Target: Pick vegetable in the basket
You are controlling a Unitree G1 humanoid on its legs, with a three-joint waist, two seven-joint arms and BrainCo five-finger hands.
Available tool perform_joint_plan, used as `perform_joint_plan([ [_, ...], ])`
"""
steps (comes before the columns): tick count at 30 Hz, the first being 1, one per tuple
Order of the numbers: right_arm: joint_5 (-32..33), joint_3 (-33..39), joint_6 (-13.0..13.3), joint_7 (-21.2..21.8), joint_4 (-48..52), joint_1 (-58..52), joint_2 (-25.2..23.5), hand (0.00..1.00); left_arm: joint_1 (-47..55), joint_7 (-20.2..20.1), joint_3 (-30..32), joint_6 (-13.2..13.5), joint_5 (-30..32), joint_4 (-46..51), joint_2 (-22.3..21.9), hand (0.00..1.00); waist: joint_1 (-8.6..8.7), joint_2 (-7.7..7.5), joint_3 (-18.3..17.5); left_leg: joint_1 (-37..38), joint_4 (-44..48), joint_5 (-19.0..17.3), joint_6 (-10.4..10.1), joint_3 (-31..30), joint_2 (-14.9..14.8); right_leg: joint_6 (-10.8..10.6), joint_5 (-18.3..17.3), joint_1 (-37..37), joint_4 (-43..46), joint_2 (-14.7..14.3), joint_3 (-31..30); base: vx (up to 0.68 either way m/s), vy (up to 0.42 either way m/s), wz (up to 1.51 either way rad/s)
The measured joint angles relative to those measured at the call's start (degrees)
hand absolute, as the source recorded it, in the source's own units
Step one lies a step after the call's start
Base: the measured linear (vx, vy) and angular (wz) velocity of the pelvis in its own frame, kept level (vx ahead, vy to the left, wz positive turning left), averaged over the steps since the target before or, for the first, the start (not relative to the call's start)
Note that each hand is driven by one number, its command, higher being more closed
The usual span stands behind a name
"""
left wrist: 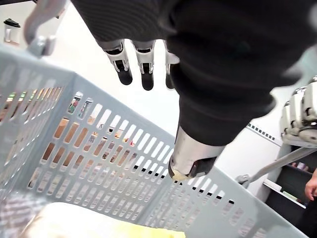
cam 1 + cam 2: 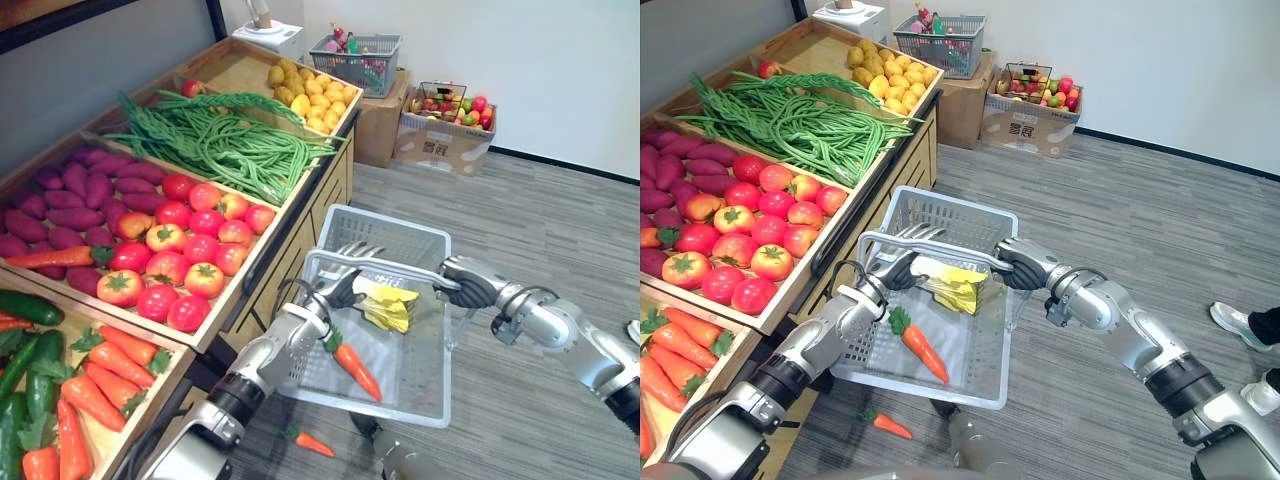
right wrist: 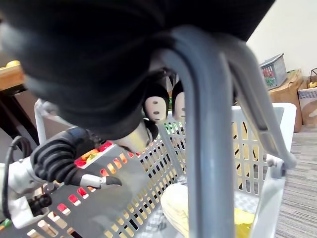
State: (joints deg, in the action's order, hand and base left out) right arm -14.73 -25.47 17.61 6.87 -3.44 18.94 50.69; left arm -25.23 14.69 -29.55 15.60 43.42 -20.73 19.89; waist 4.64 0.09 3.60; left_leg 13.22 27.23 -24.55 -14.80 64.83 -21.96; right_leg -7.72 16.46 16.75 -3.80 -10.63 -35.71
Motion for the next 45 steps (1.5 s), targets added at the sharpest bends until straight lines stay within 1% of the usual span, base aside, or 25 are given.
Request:
perform_joint_plan([
  [3,-0.1,0.8,-0.2,0.0,-1.7,-0.1,-0.2,1.0,0.0,-0.9,-2.4,0.8,-0.5,2.1,0.2,0.0,-0.02,0.01,0.0,-0.6,0.0,0.0,0.0,-1.2,-0.1,0.0,0.0,-0.1,0.0,0.6,1.1,0.03,0.005,0.21],
  [6,-0.3,3.5,-0.7,0.0,-2.8,-0.8,-1.7,1.0,0.0,-2.2,-5.7,2.4,-0.7,4.7,0.7,0.0,-0.15,0.01,0.0,-1.4,0.0,0.0,0.1,-2.6,-0.1,0.0,0.0,-0.1,0.0,1.2,2.3,0.02,0.001,0.22],
  [8,-0.3,5.2,-1.0,-0.2,-4.8,-1.0,-3.1,1.0,0.0,-3.1,-7.5,3.7,-2.8,7.8,1.1,0.0,-0.28,0.04,0.1,-1.9,0.0,0.1,0.2,-3.4,-0.1,0.0,0.0,-0.1,-0.2,1.7,3.1,0.0,-0.008,0.25],
  [10,-0.3,7.0,-1.3,-0.4,-6.8,-1.3,-4.7,1.0,0.0,-4.5,-9.8,5.3,-4.2,10.7,2.0,0.0,-0.4,0.09,0.1,-2.5,0.1,0.2,0.3,-4.5,-0.2,0.0,0.0,-0.1,-0.2,2.1,4.1,0.0,-0.01,0.2],
  [12,-0.5,7.9,-1.6,-0.5,-7.9,-1.5,-4.9,1.0,0.0,-5.5,-11.6,6.3,-5.1,13.0,3.1,0.0,-0.37,0.15,0.3,-3.2,0.5,0.2,0.3,-5.5,-0.6,0.0,0.0,-0.1,-0.2,2.4,4.9,-0.01,-0.014,0.2],
  [14,-0.6,10.3,-2.4,-0.6,-9.1,-2.6,-5.6,1.0,0.0,-6.4,-13.2,7.0,-5.7,15.1,4.1,0.0,-0.53,0.19,0.6,-4.0,1.0,0.2,0.4,-6.7,-1.0,0.1,-0.2,-0.1,-0.2,2.7,6.0,-0.02,-0.025,0.31],
  [15,-0.6,11.5,-2.7,-0.6,-10.0,-3.2,-5.8,1.0,0.2,-6.9,-14.2,7.5,-7.3,16.3,5.0,0.0,-0.64,0.29,0.8,-4.3,1.1,0.2,0.5,-7.4,-1.1,0.2,-0.2,-0.2,-0.2,2.9,6.7,-0.02,-0.027,0.27],
  [17,-0.6,12.8,-3.4,-1.5,-11.9,-3.9,-6.3,1.0,0.4,-7.9,-15.5,7.8,-7.3,18.5,6.8,0.0,-1.0,0.5,0.9,-4.8,1.2,0.3,0.7,-8.1,-1.3,0.5,-0.4,-0.2,-0.2,3.0,7.3,-0.02,-0.017,0.22],
  [19,-0.9,14.5,-3.7,-2.2,-13.4,-4.8,-6.5,1.0,0.6,-8.7,-15.8,8.5,-7.4,20.6,8.0,0.0,-1.27,0.87,1.5,-5.3,1.3,0.4,0.8,-9.1,-1.5,0.6,-0.5,-0.3,-0.2,3.4,8.4,-0.01,-0.01,0.25],
  [21,-1.0,16.8,-4.4,-2.7,-15.2,-5.7,-7.2,1.0,1.6,-9.0,-15.8,9.0,-9.6,23.3,9.2,0.0,-1.67,1.16,2.3,-6.2,1.3,0.6,1.0,-10.5,-1.6,0.6,-0.5,-0.3,-0.3,3.8,9.3,-0.01,-0.005,0.25],
  [23,-1.1,19.7,-5.2,-2.8,-17.8,-6.4,-9.1,1.0,2.8,-9.3,-15.7,9.0,-9.7,25.4,10.0,0.0,-1.77,1.35,2.4,-7.1,1.3,0.8,1.3,-12.0,-1.6,0.7,-0.6,-0.3,-0.3,4.3,10.7,-0.01,-0.001,0.35],
  [26,-1.2,24.9,-6.5,-4.3,-20.3,-9.3,-12.3,1.0,5.5,-9.7,-14.6,9.0,-12.0,28.7,10.8,0.0,-3.16,1.42,2.5,-8.5,1.2,1.1,1.7,-14.2,-1.5,0.7,-0.6,-0.3,-0.4,5.3,12.8,-0.01,0.001,0.41],
  [29,-1.3,30.8,-7.4,-5.9,-23.1,-12.4,-15.7,1.0,8.1,-10.1,-11.3,9.0,-14.0,32.5,11.6,0.0,-3.71,1.57,2.6,-10.6,1.0,1.7,2.5,-17.9,-1.0,1.0,-0.8,-0.7,-0.5,7.1,16.4,-0.03,0.002,0.59],
  [30,-1.4,33.0,-7.7,-6.8,-24.9,-13.3,-17.1,1.0,9.4,-10.1,-9.0,8.9,-14.1,33.8,11.7,0.0,-3.98,1.62,2.6,-11.3,0.9,1.9,2.9,-19.7,-0.6,1.1,-0.9,-1.3,-0.6,7.9,17.9,-0.05,0.006,0.7],
  [31,-1.4,35.5,-7.8,-7.4,-26.4,-14.7,-18.4,1.0,10.2,-10.1,-7.0,8.9,-14.8,34.5,11.8,0.0,-4.7,1.64,2.7,-12.1,0.8,2.1,3.3,-21.6,-0.4,1.4,-1.1,-1.9,-0.7,8.6,19.5,-0.05,0.005,0.73],
  [32,-1.4,36.7,-8.0,-7.8,-27.2,-15.3,-19.1,1.0,10.9,-10.1,-6.0,8.9,-15.7,34.9,11.9,0.0,-4.93,1.55,2.7,-12.3,0.8,2.3,3.5,-22.5,-0.3,1.5,-1.3,-2.3,-0.9,9.1,20.5,-0.07,0.007,0.83],
  [33,-1.3,38.5,-8.7,-8.8,-28.7,-16.6,-20.3,1.0,12.5,-9.9,-3.8,8.8,-16.4,36.0,11.9,0.0,-4.98,1.55,2.7,-13.4,0.7,2.5,3.9,-25.1,0.1,1.6,-1.5,-3.3,-1.5,10.0,22.6,-0.08,0.006,0.96],
  [34,-1.3,40.5,-9.6,-9.5,-29.9,-17.7,-21.5,1.0,14.1,-9.5,-1.8,8.8,-16.6,36.9,11.9,0.0,-5.11,1.5,2.8,-14.3,0.4,2.9,4.4,-27.5,0.7,2.0,-2.2,-4.0,-1.6,11.1,24.6,-0.07,0.01,0.98],
  [37,-1.3,43.9,-10.2,-10.6,-32.9,-19.5,-23.6,1.0,17.9,-8.3,2.5,8.6,-18.6,38.7,11.7,0.0,-6.02,1.29,2.9,-16.0,-1.2,4.2,5.3,-31.6,2.6,2.1,-2.8,-4.8,-1.7,13.1,28.2,-0.05,0.008,0.85],
  [39,-1.3,46.8,-11.2,-11.8,-36.7,-20.3,-25.2,1.0,21.7,-6.9,8.7,7.7,-18.8,40.4,11.4,0.0,-6.54,1.03,3.0,-17.6,-3.5,6.1,6.1,-36.1,5.1,1.9,-3.0,-5.7,-2.1,15.4,32.0,-0.04,0.004,0.95],
  [40,-1.2,47.5,-11.4,-11.8,-37.7,-20.3,-25.5,1.0,22.6,-6.6,10.3,7.5,-19.2,40.4,11.2,0.0,-6.5,1.03,3.0,-17.9,-4.1,6.6,6.3,-37.3,5.7,1.9,-3.1,-6.0,-2.1,15.9,32.9,-0.02,-0.011,1.06],
  [41,-1.1,48.9,-11.8,-12.7,-40.3,-20.4,-26.9,1.0,25.7,-5.1,16.0,6.5,-20.8,40.7,9.3,0.0,-6.78,0.45,3.3,-18.2,-6.3,8.1,6.8,-40.0,7.7,1.7,-3.3,-6.6,-2.2,17.0,35.3,0.0,-0.009,0.84],
  [43,-1.1,49.7,-11.8,-12.9,-41.6,-20.4,-27.5,1.0,26.8,-4.4,18.2,6.1,-20.8,40.7,8.1,0.0,-6.83,0.6,3.1,-18.3,-7.3,8.8,7.0,-41.1,8.5,1.5,-3.6,-7.0,-2.2,17.5,36.0,0.0,-0.002,0.65],
  [44,-1.1,51.2,-11.8,-13.3,-44.5,-20.4,-28.6,1.0,28.9,-3.3,23.3,5.4,-20.8,41.0,5.3,0.0,-6.99,0.09,3.1,-18.8,-9.2,10.1,7.4,-43.3,10.1,1.4,-3.9,-7.3,-2.2,18.7,38.0,0.0,0.001,0.73],
  [45,-1.0,52.6,-11.8,-13.8,-46.7,-20.3,-29.2,1.0,30.0,-2.1,26.6,4.7,-20.9,41.0,3.3,0.0,-7.02,0.09,3.1,-19.3,-10.3,11.0,7.8,-44.9,11.0,1.4,-4.0,-7.5,-2.2,19.4,39.3,0.0,-0.001,0.8],
])
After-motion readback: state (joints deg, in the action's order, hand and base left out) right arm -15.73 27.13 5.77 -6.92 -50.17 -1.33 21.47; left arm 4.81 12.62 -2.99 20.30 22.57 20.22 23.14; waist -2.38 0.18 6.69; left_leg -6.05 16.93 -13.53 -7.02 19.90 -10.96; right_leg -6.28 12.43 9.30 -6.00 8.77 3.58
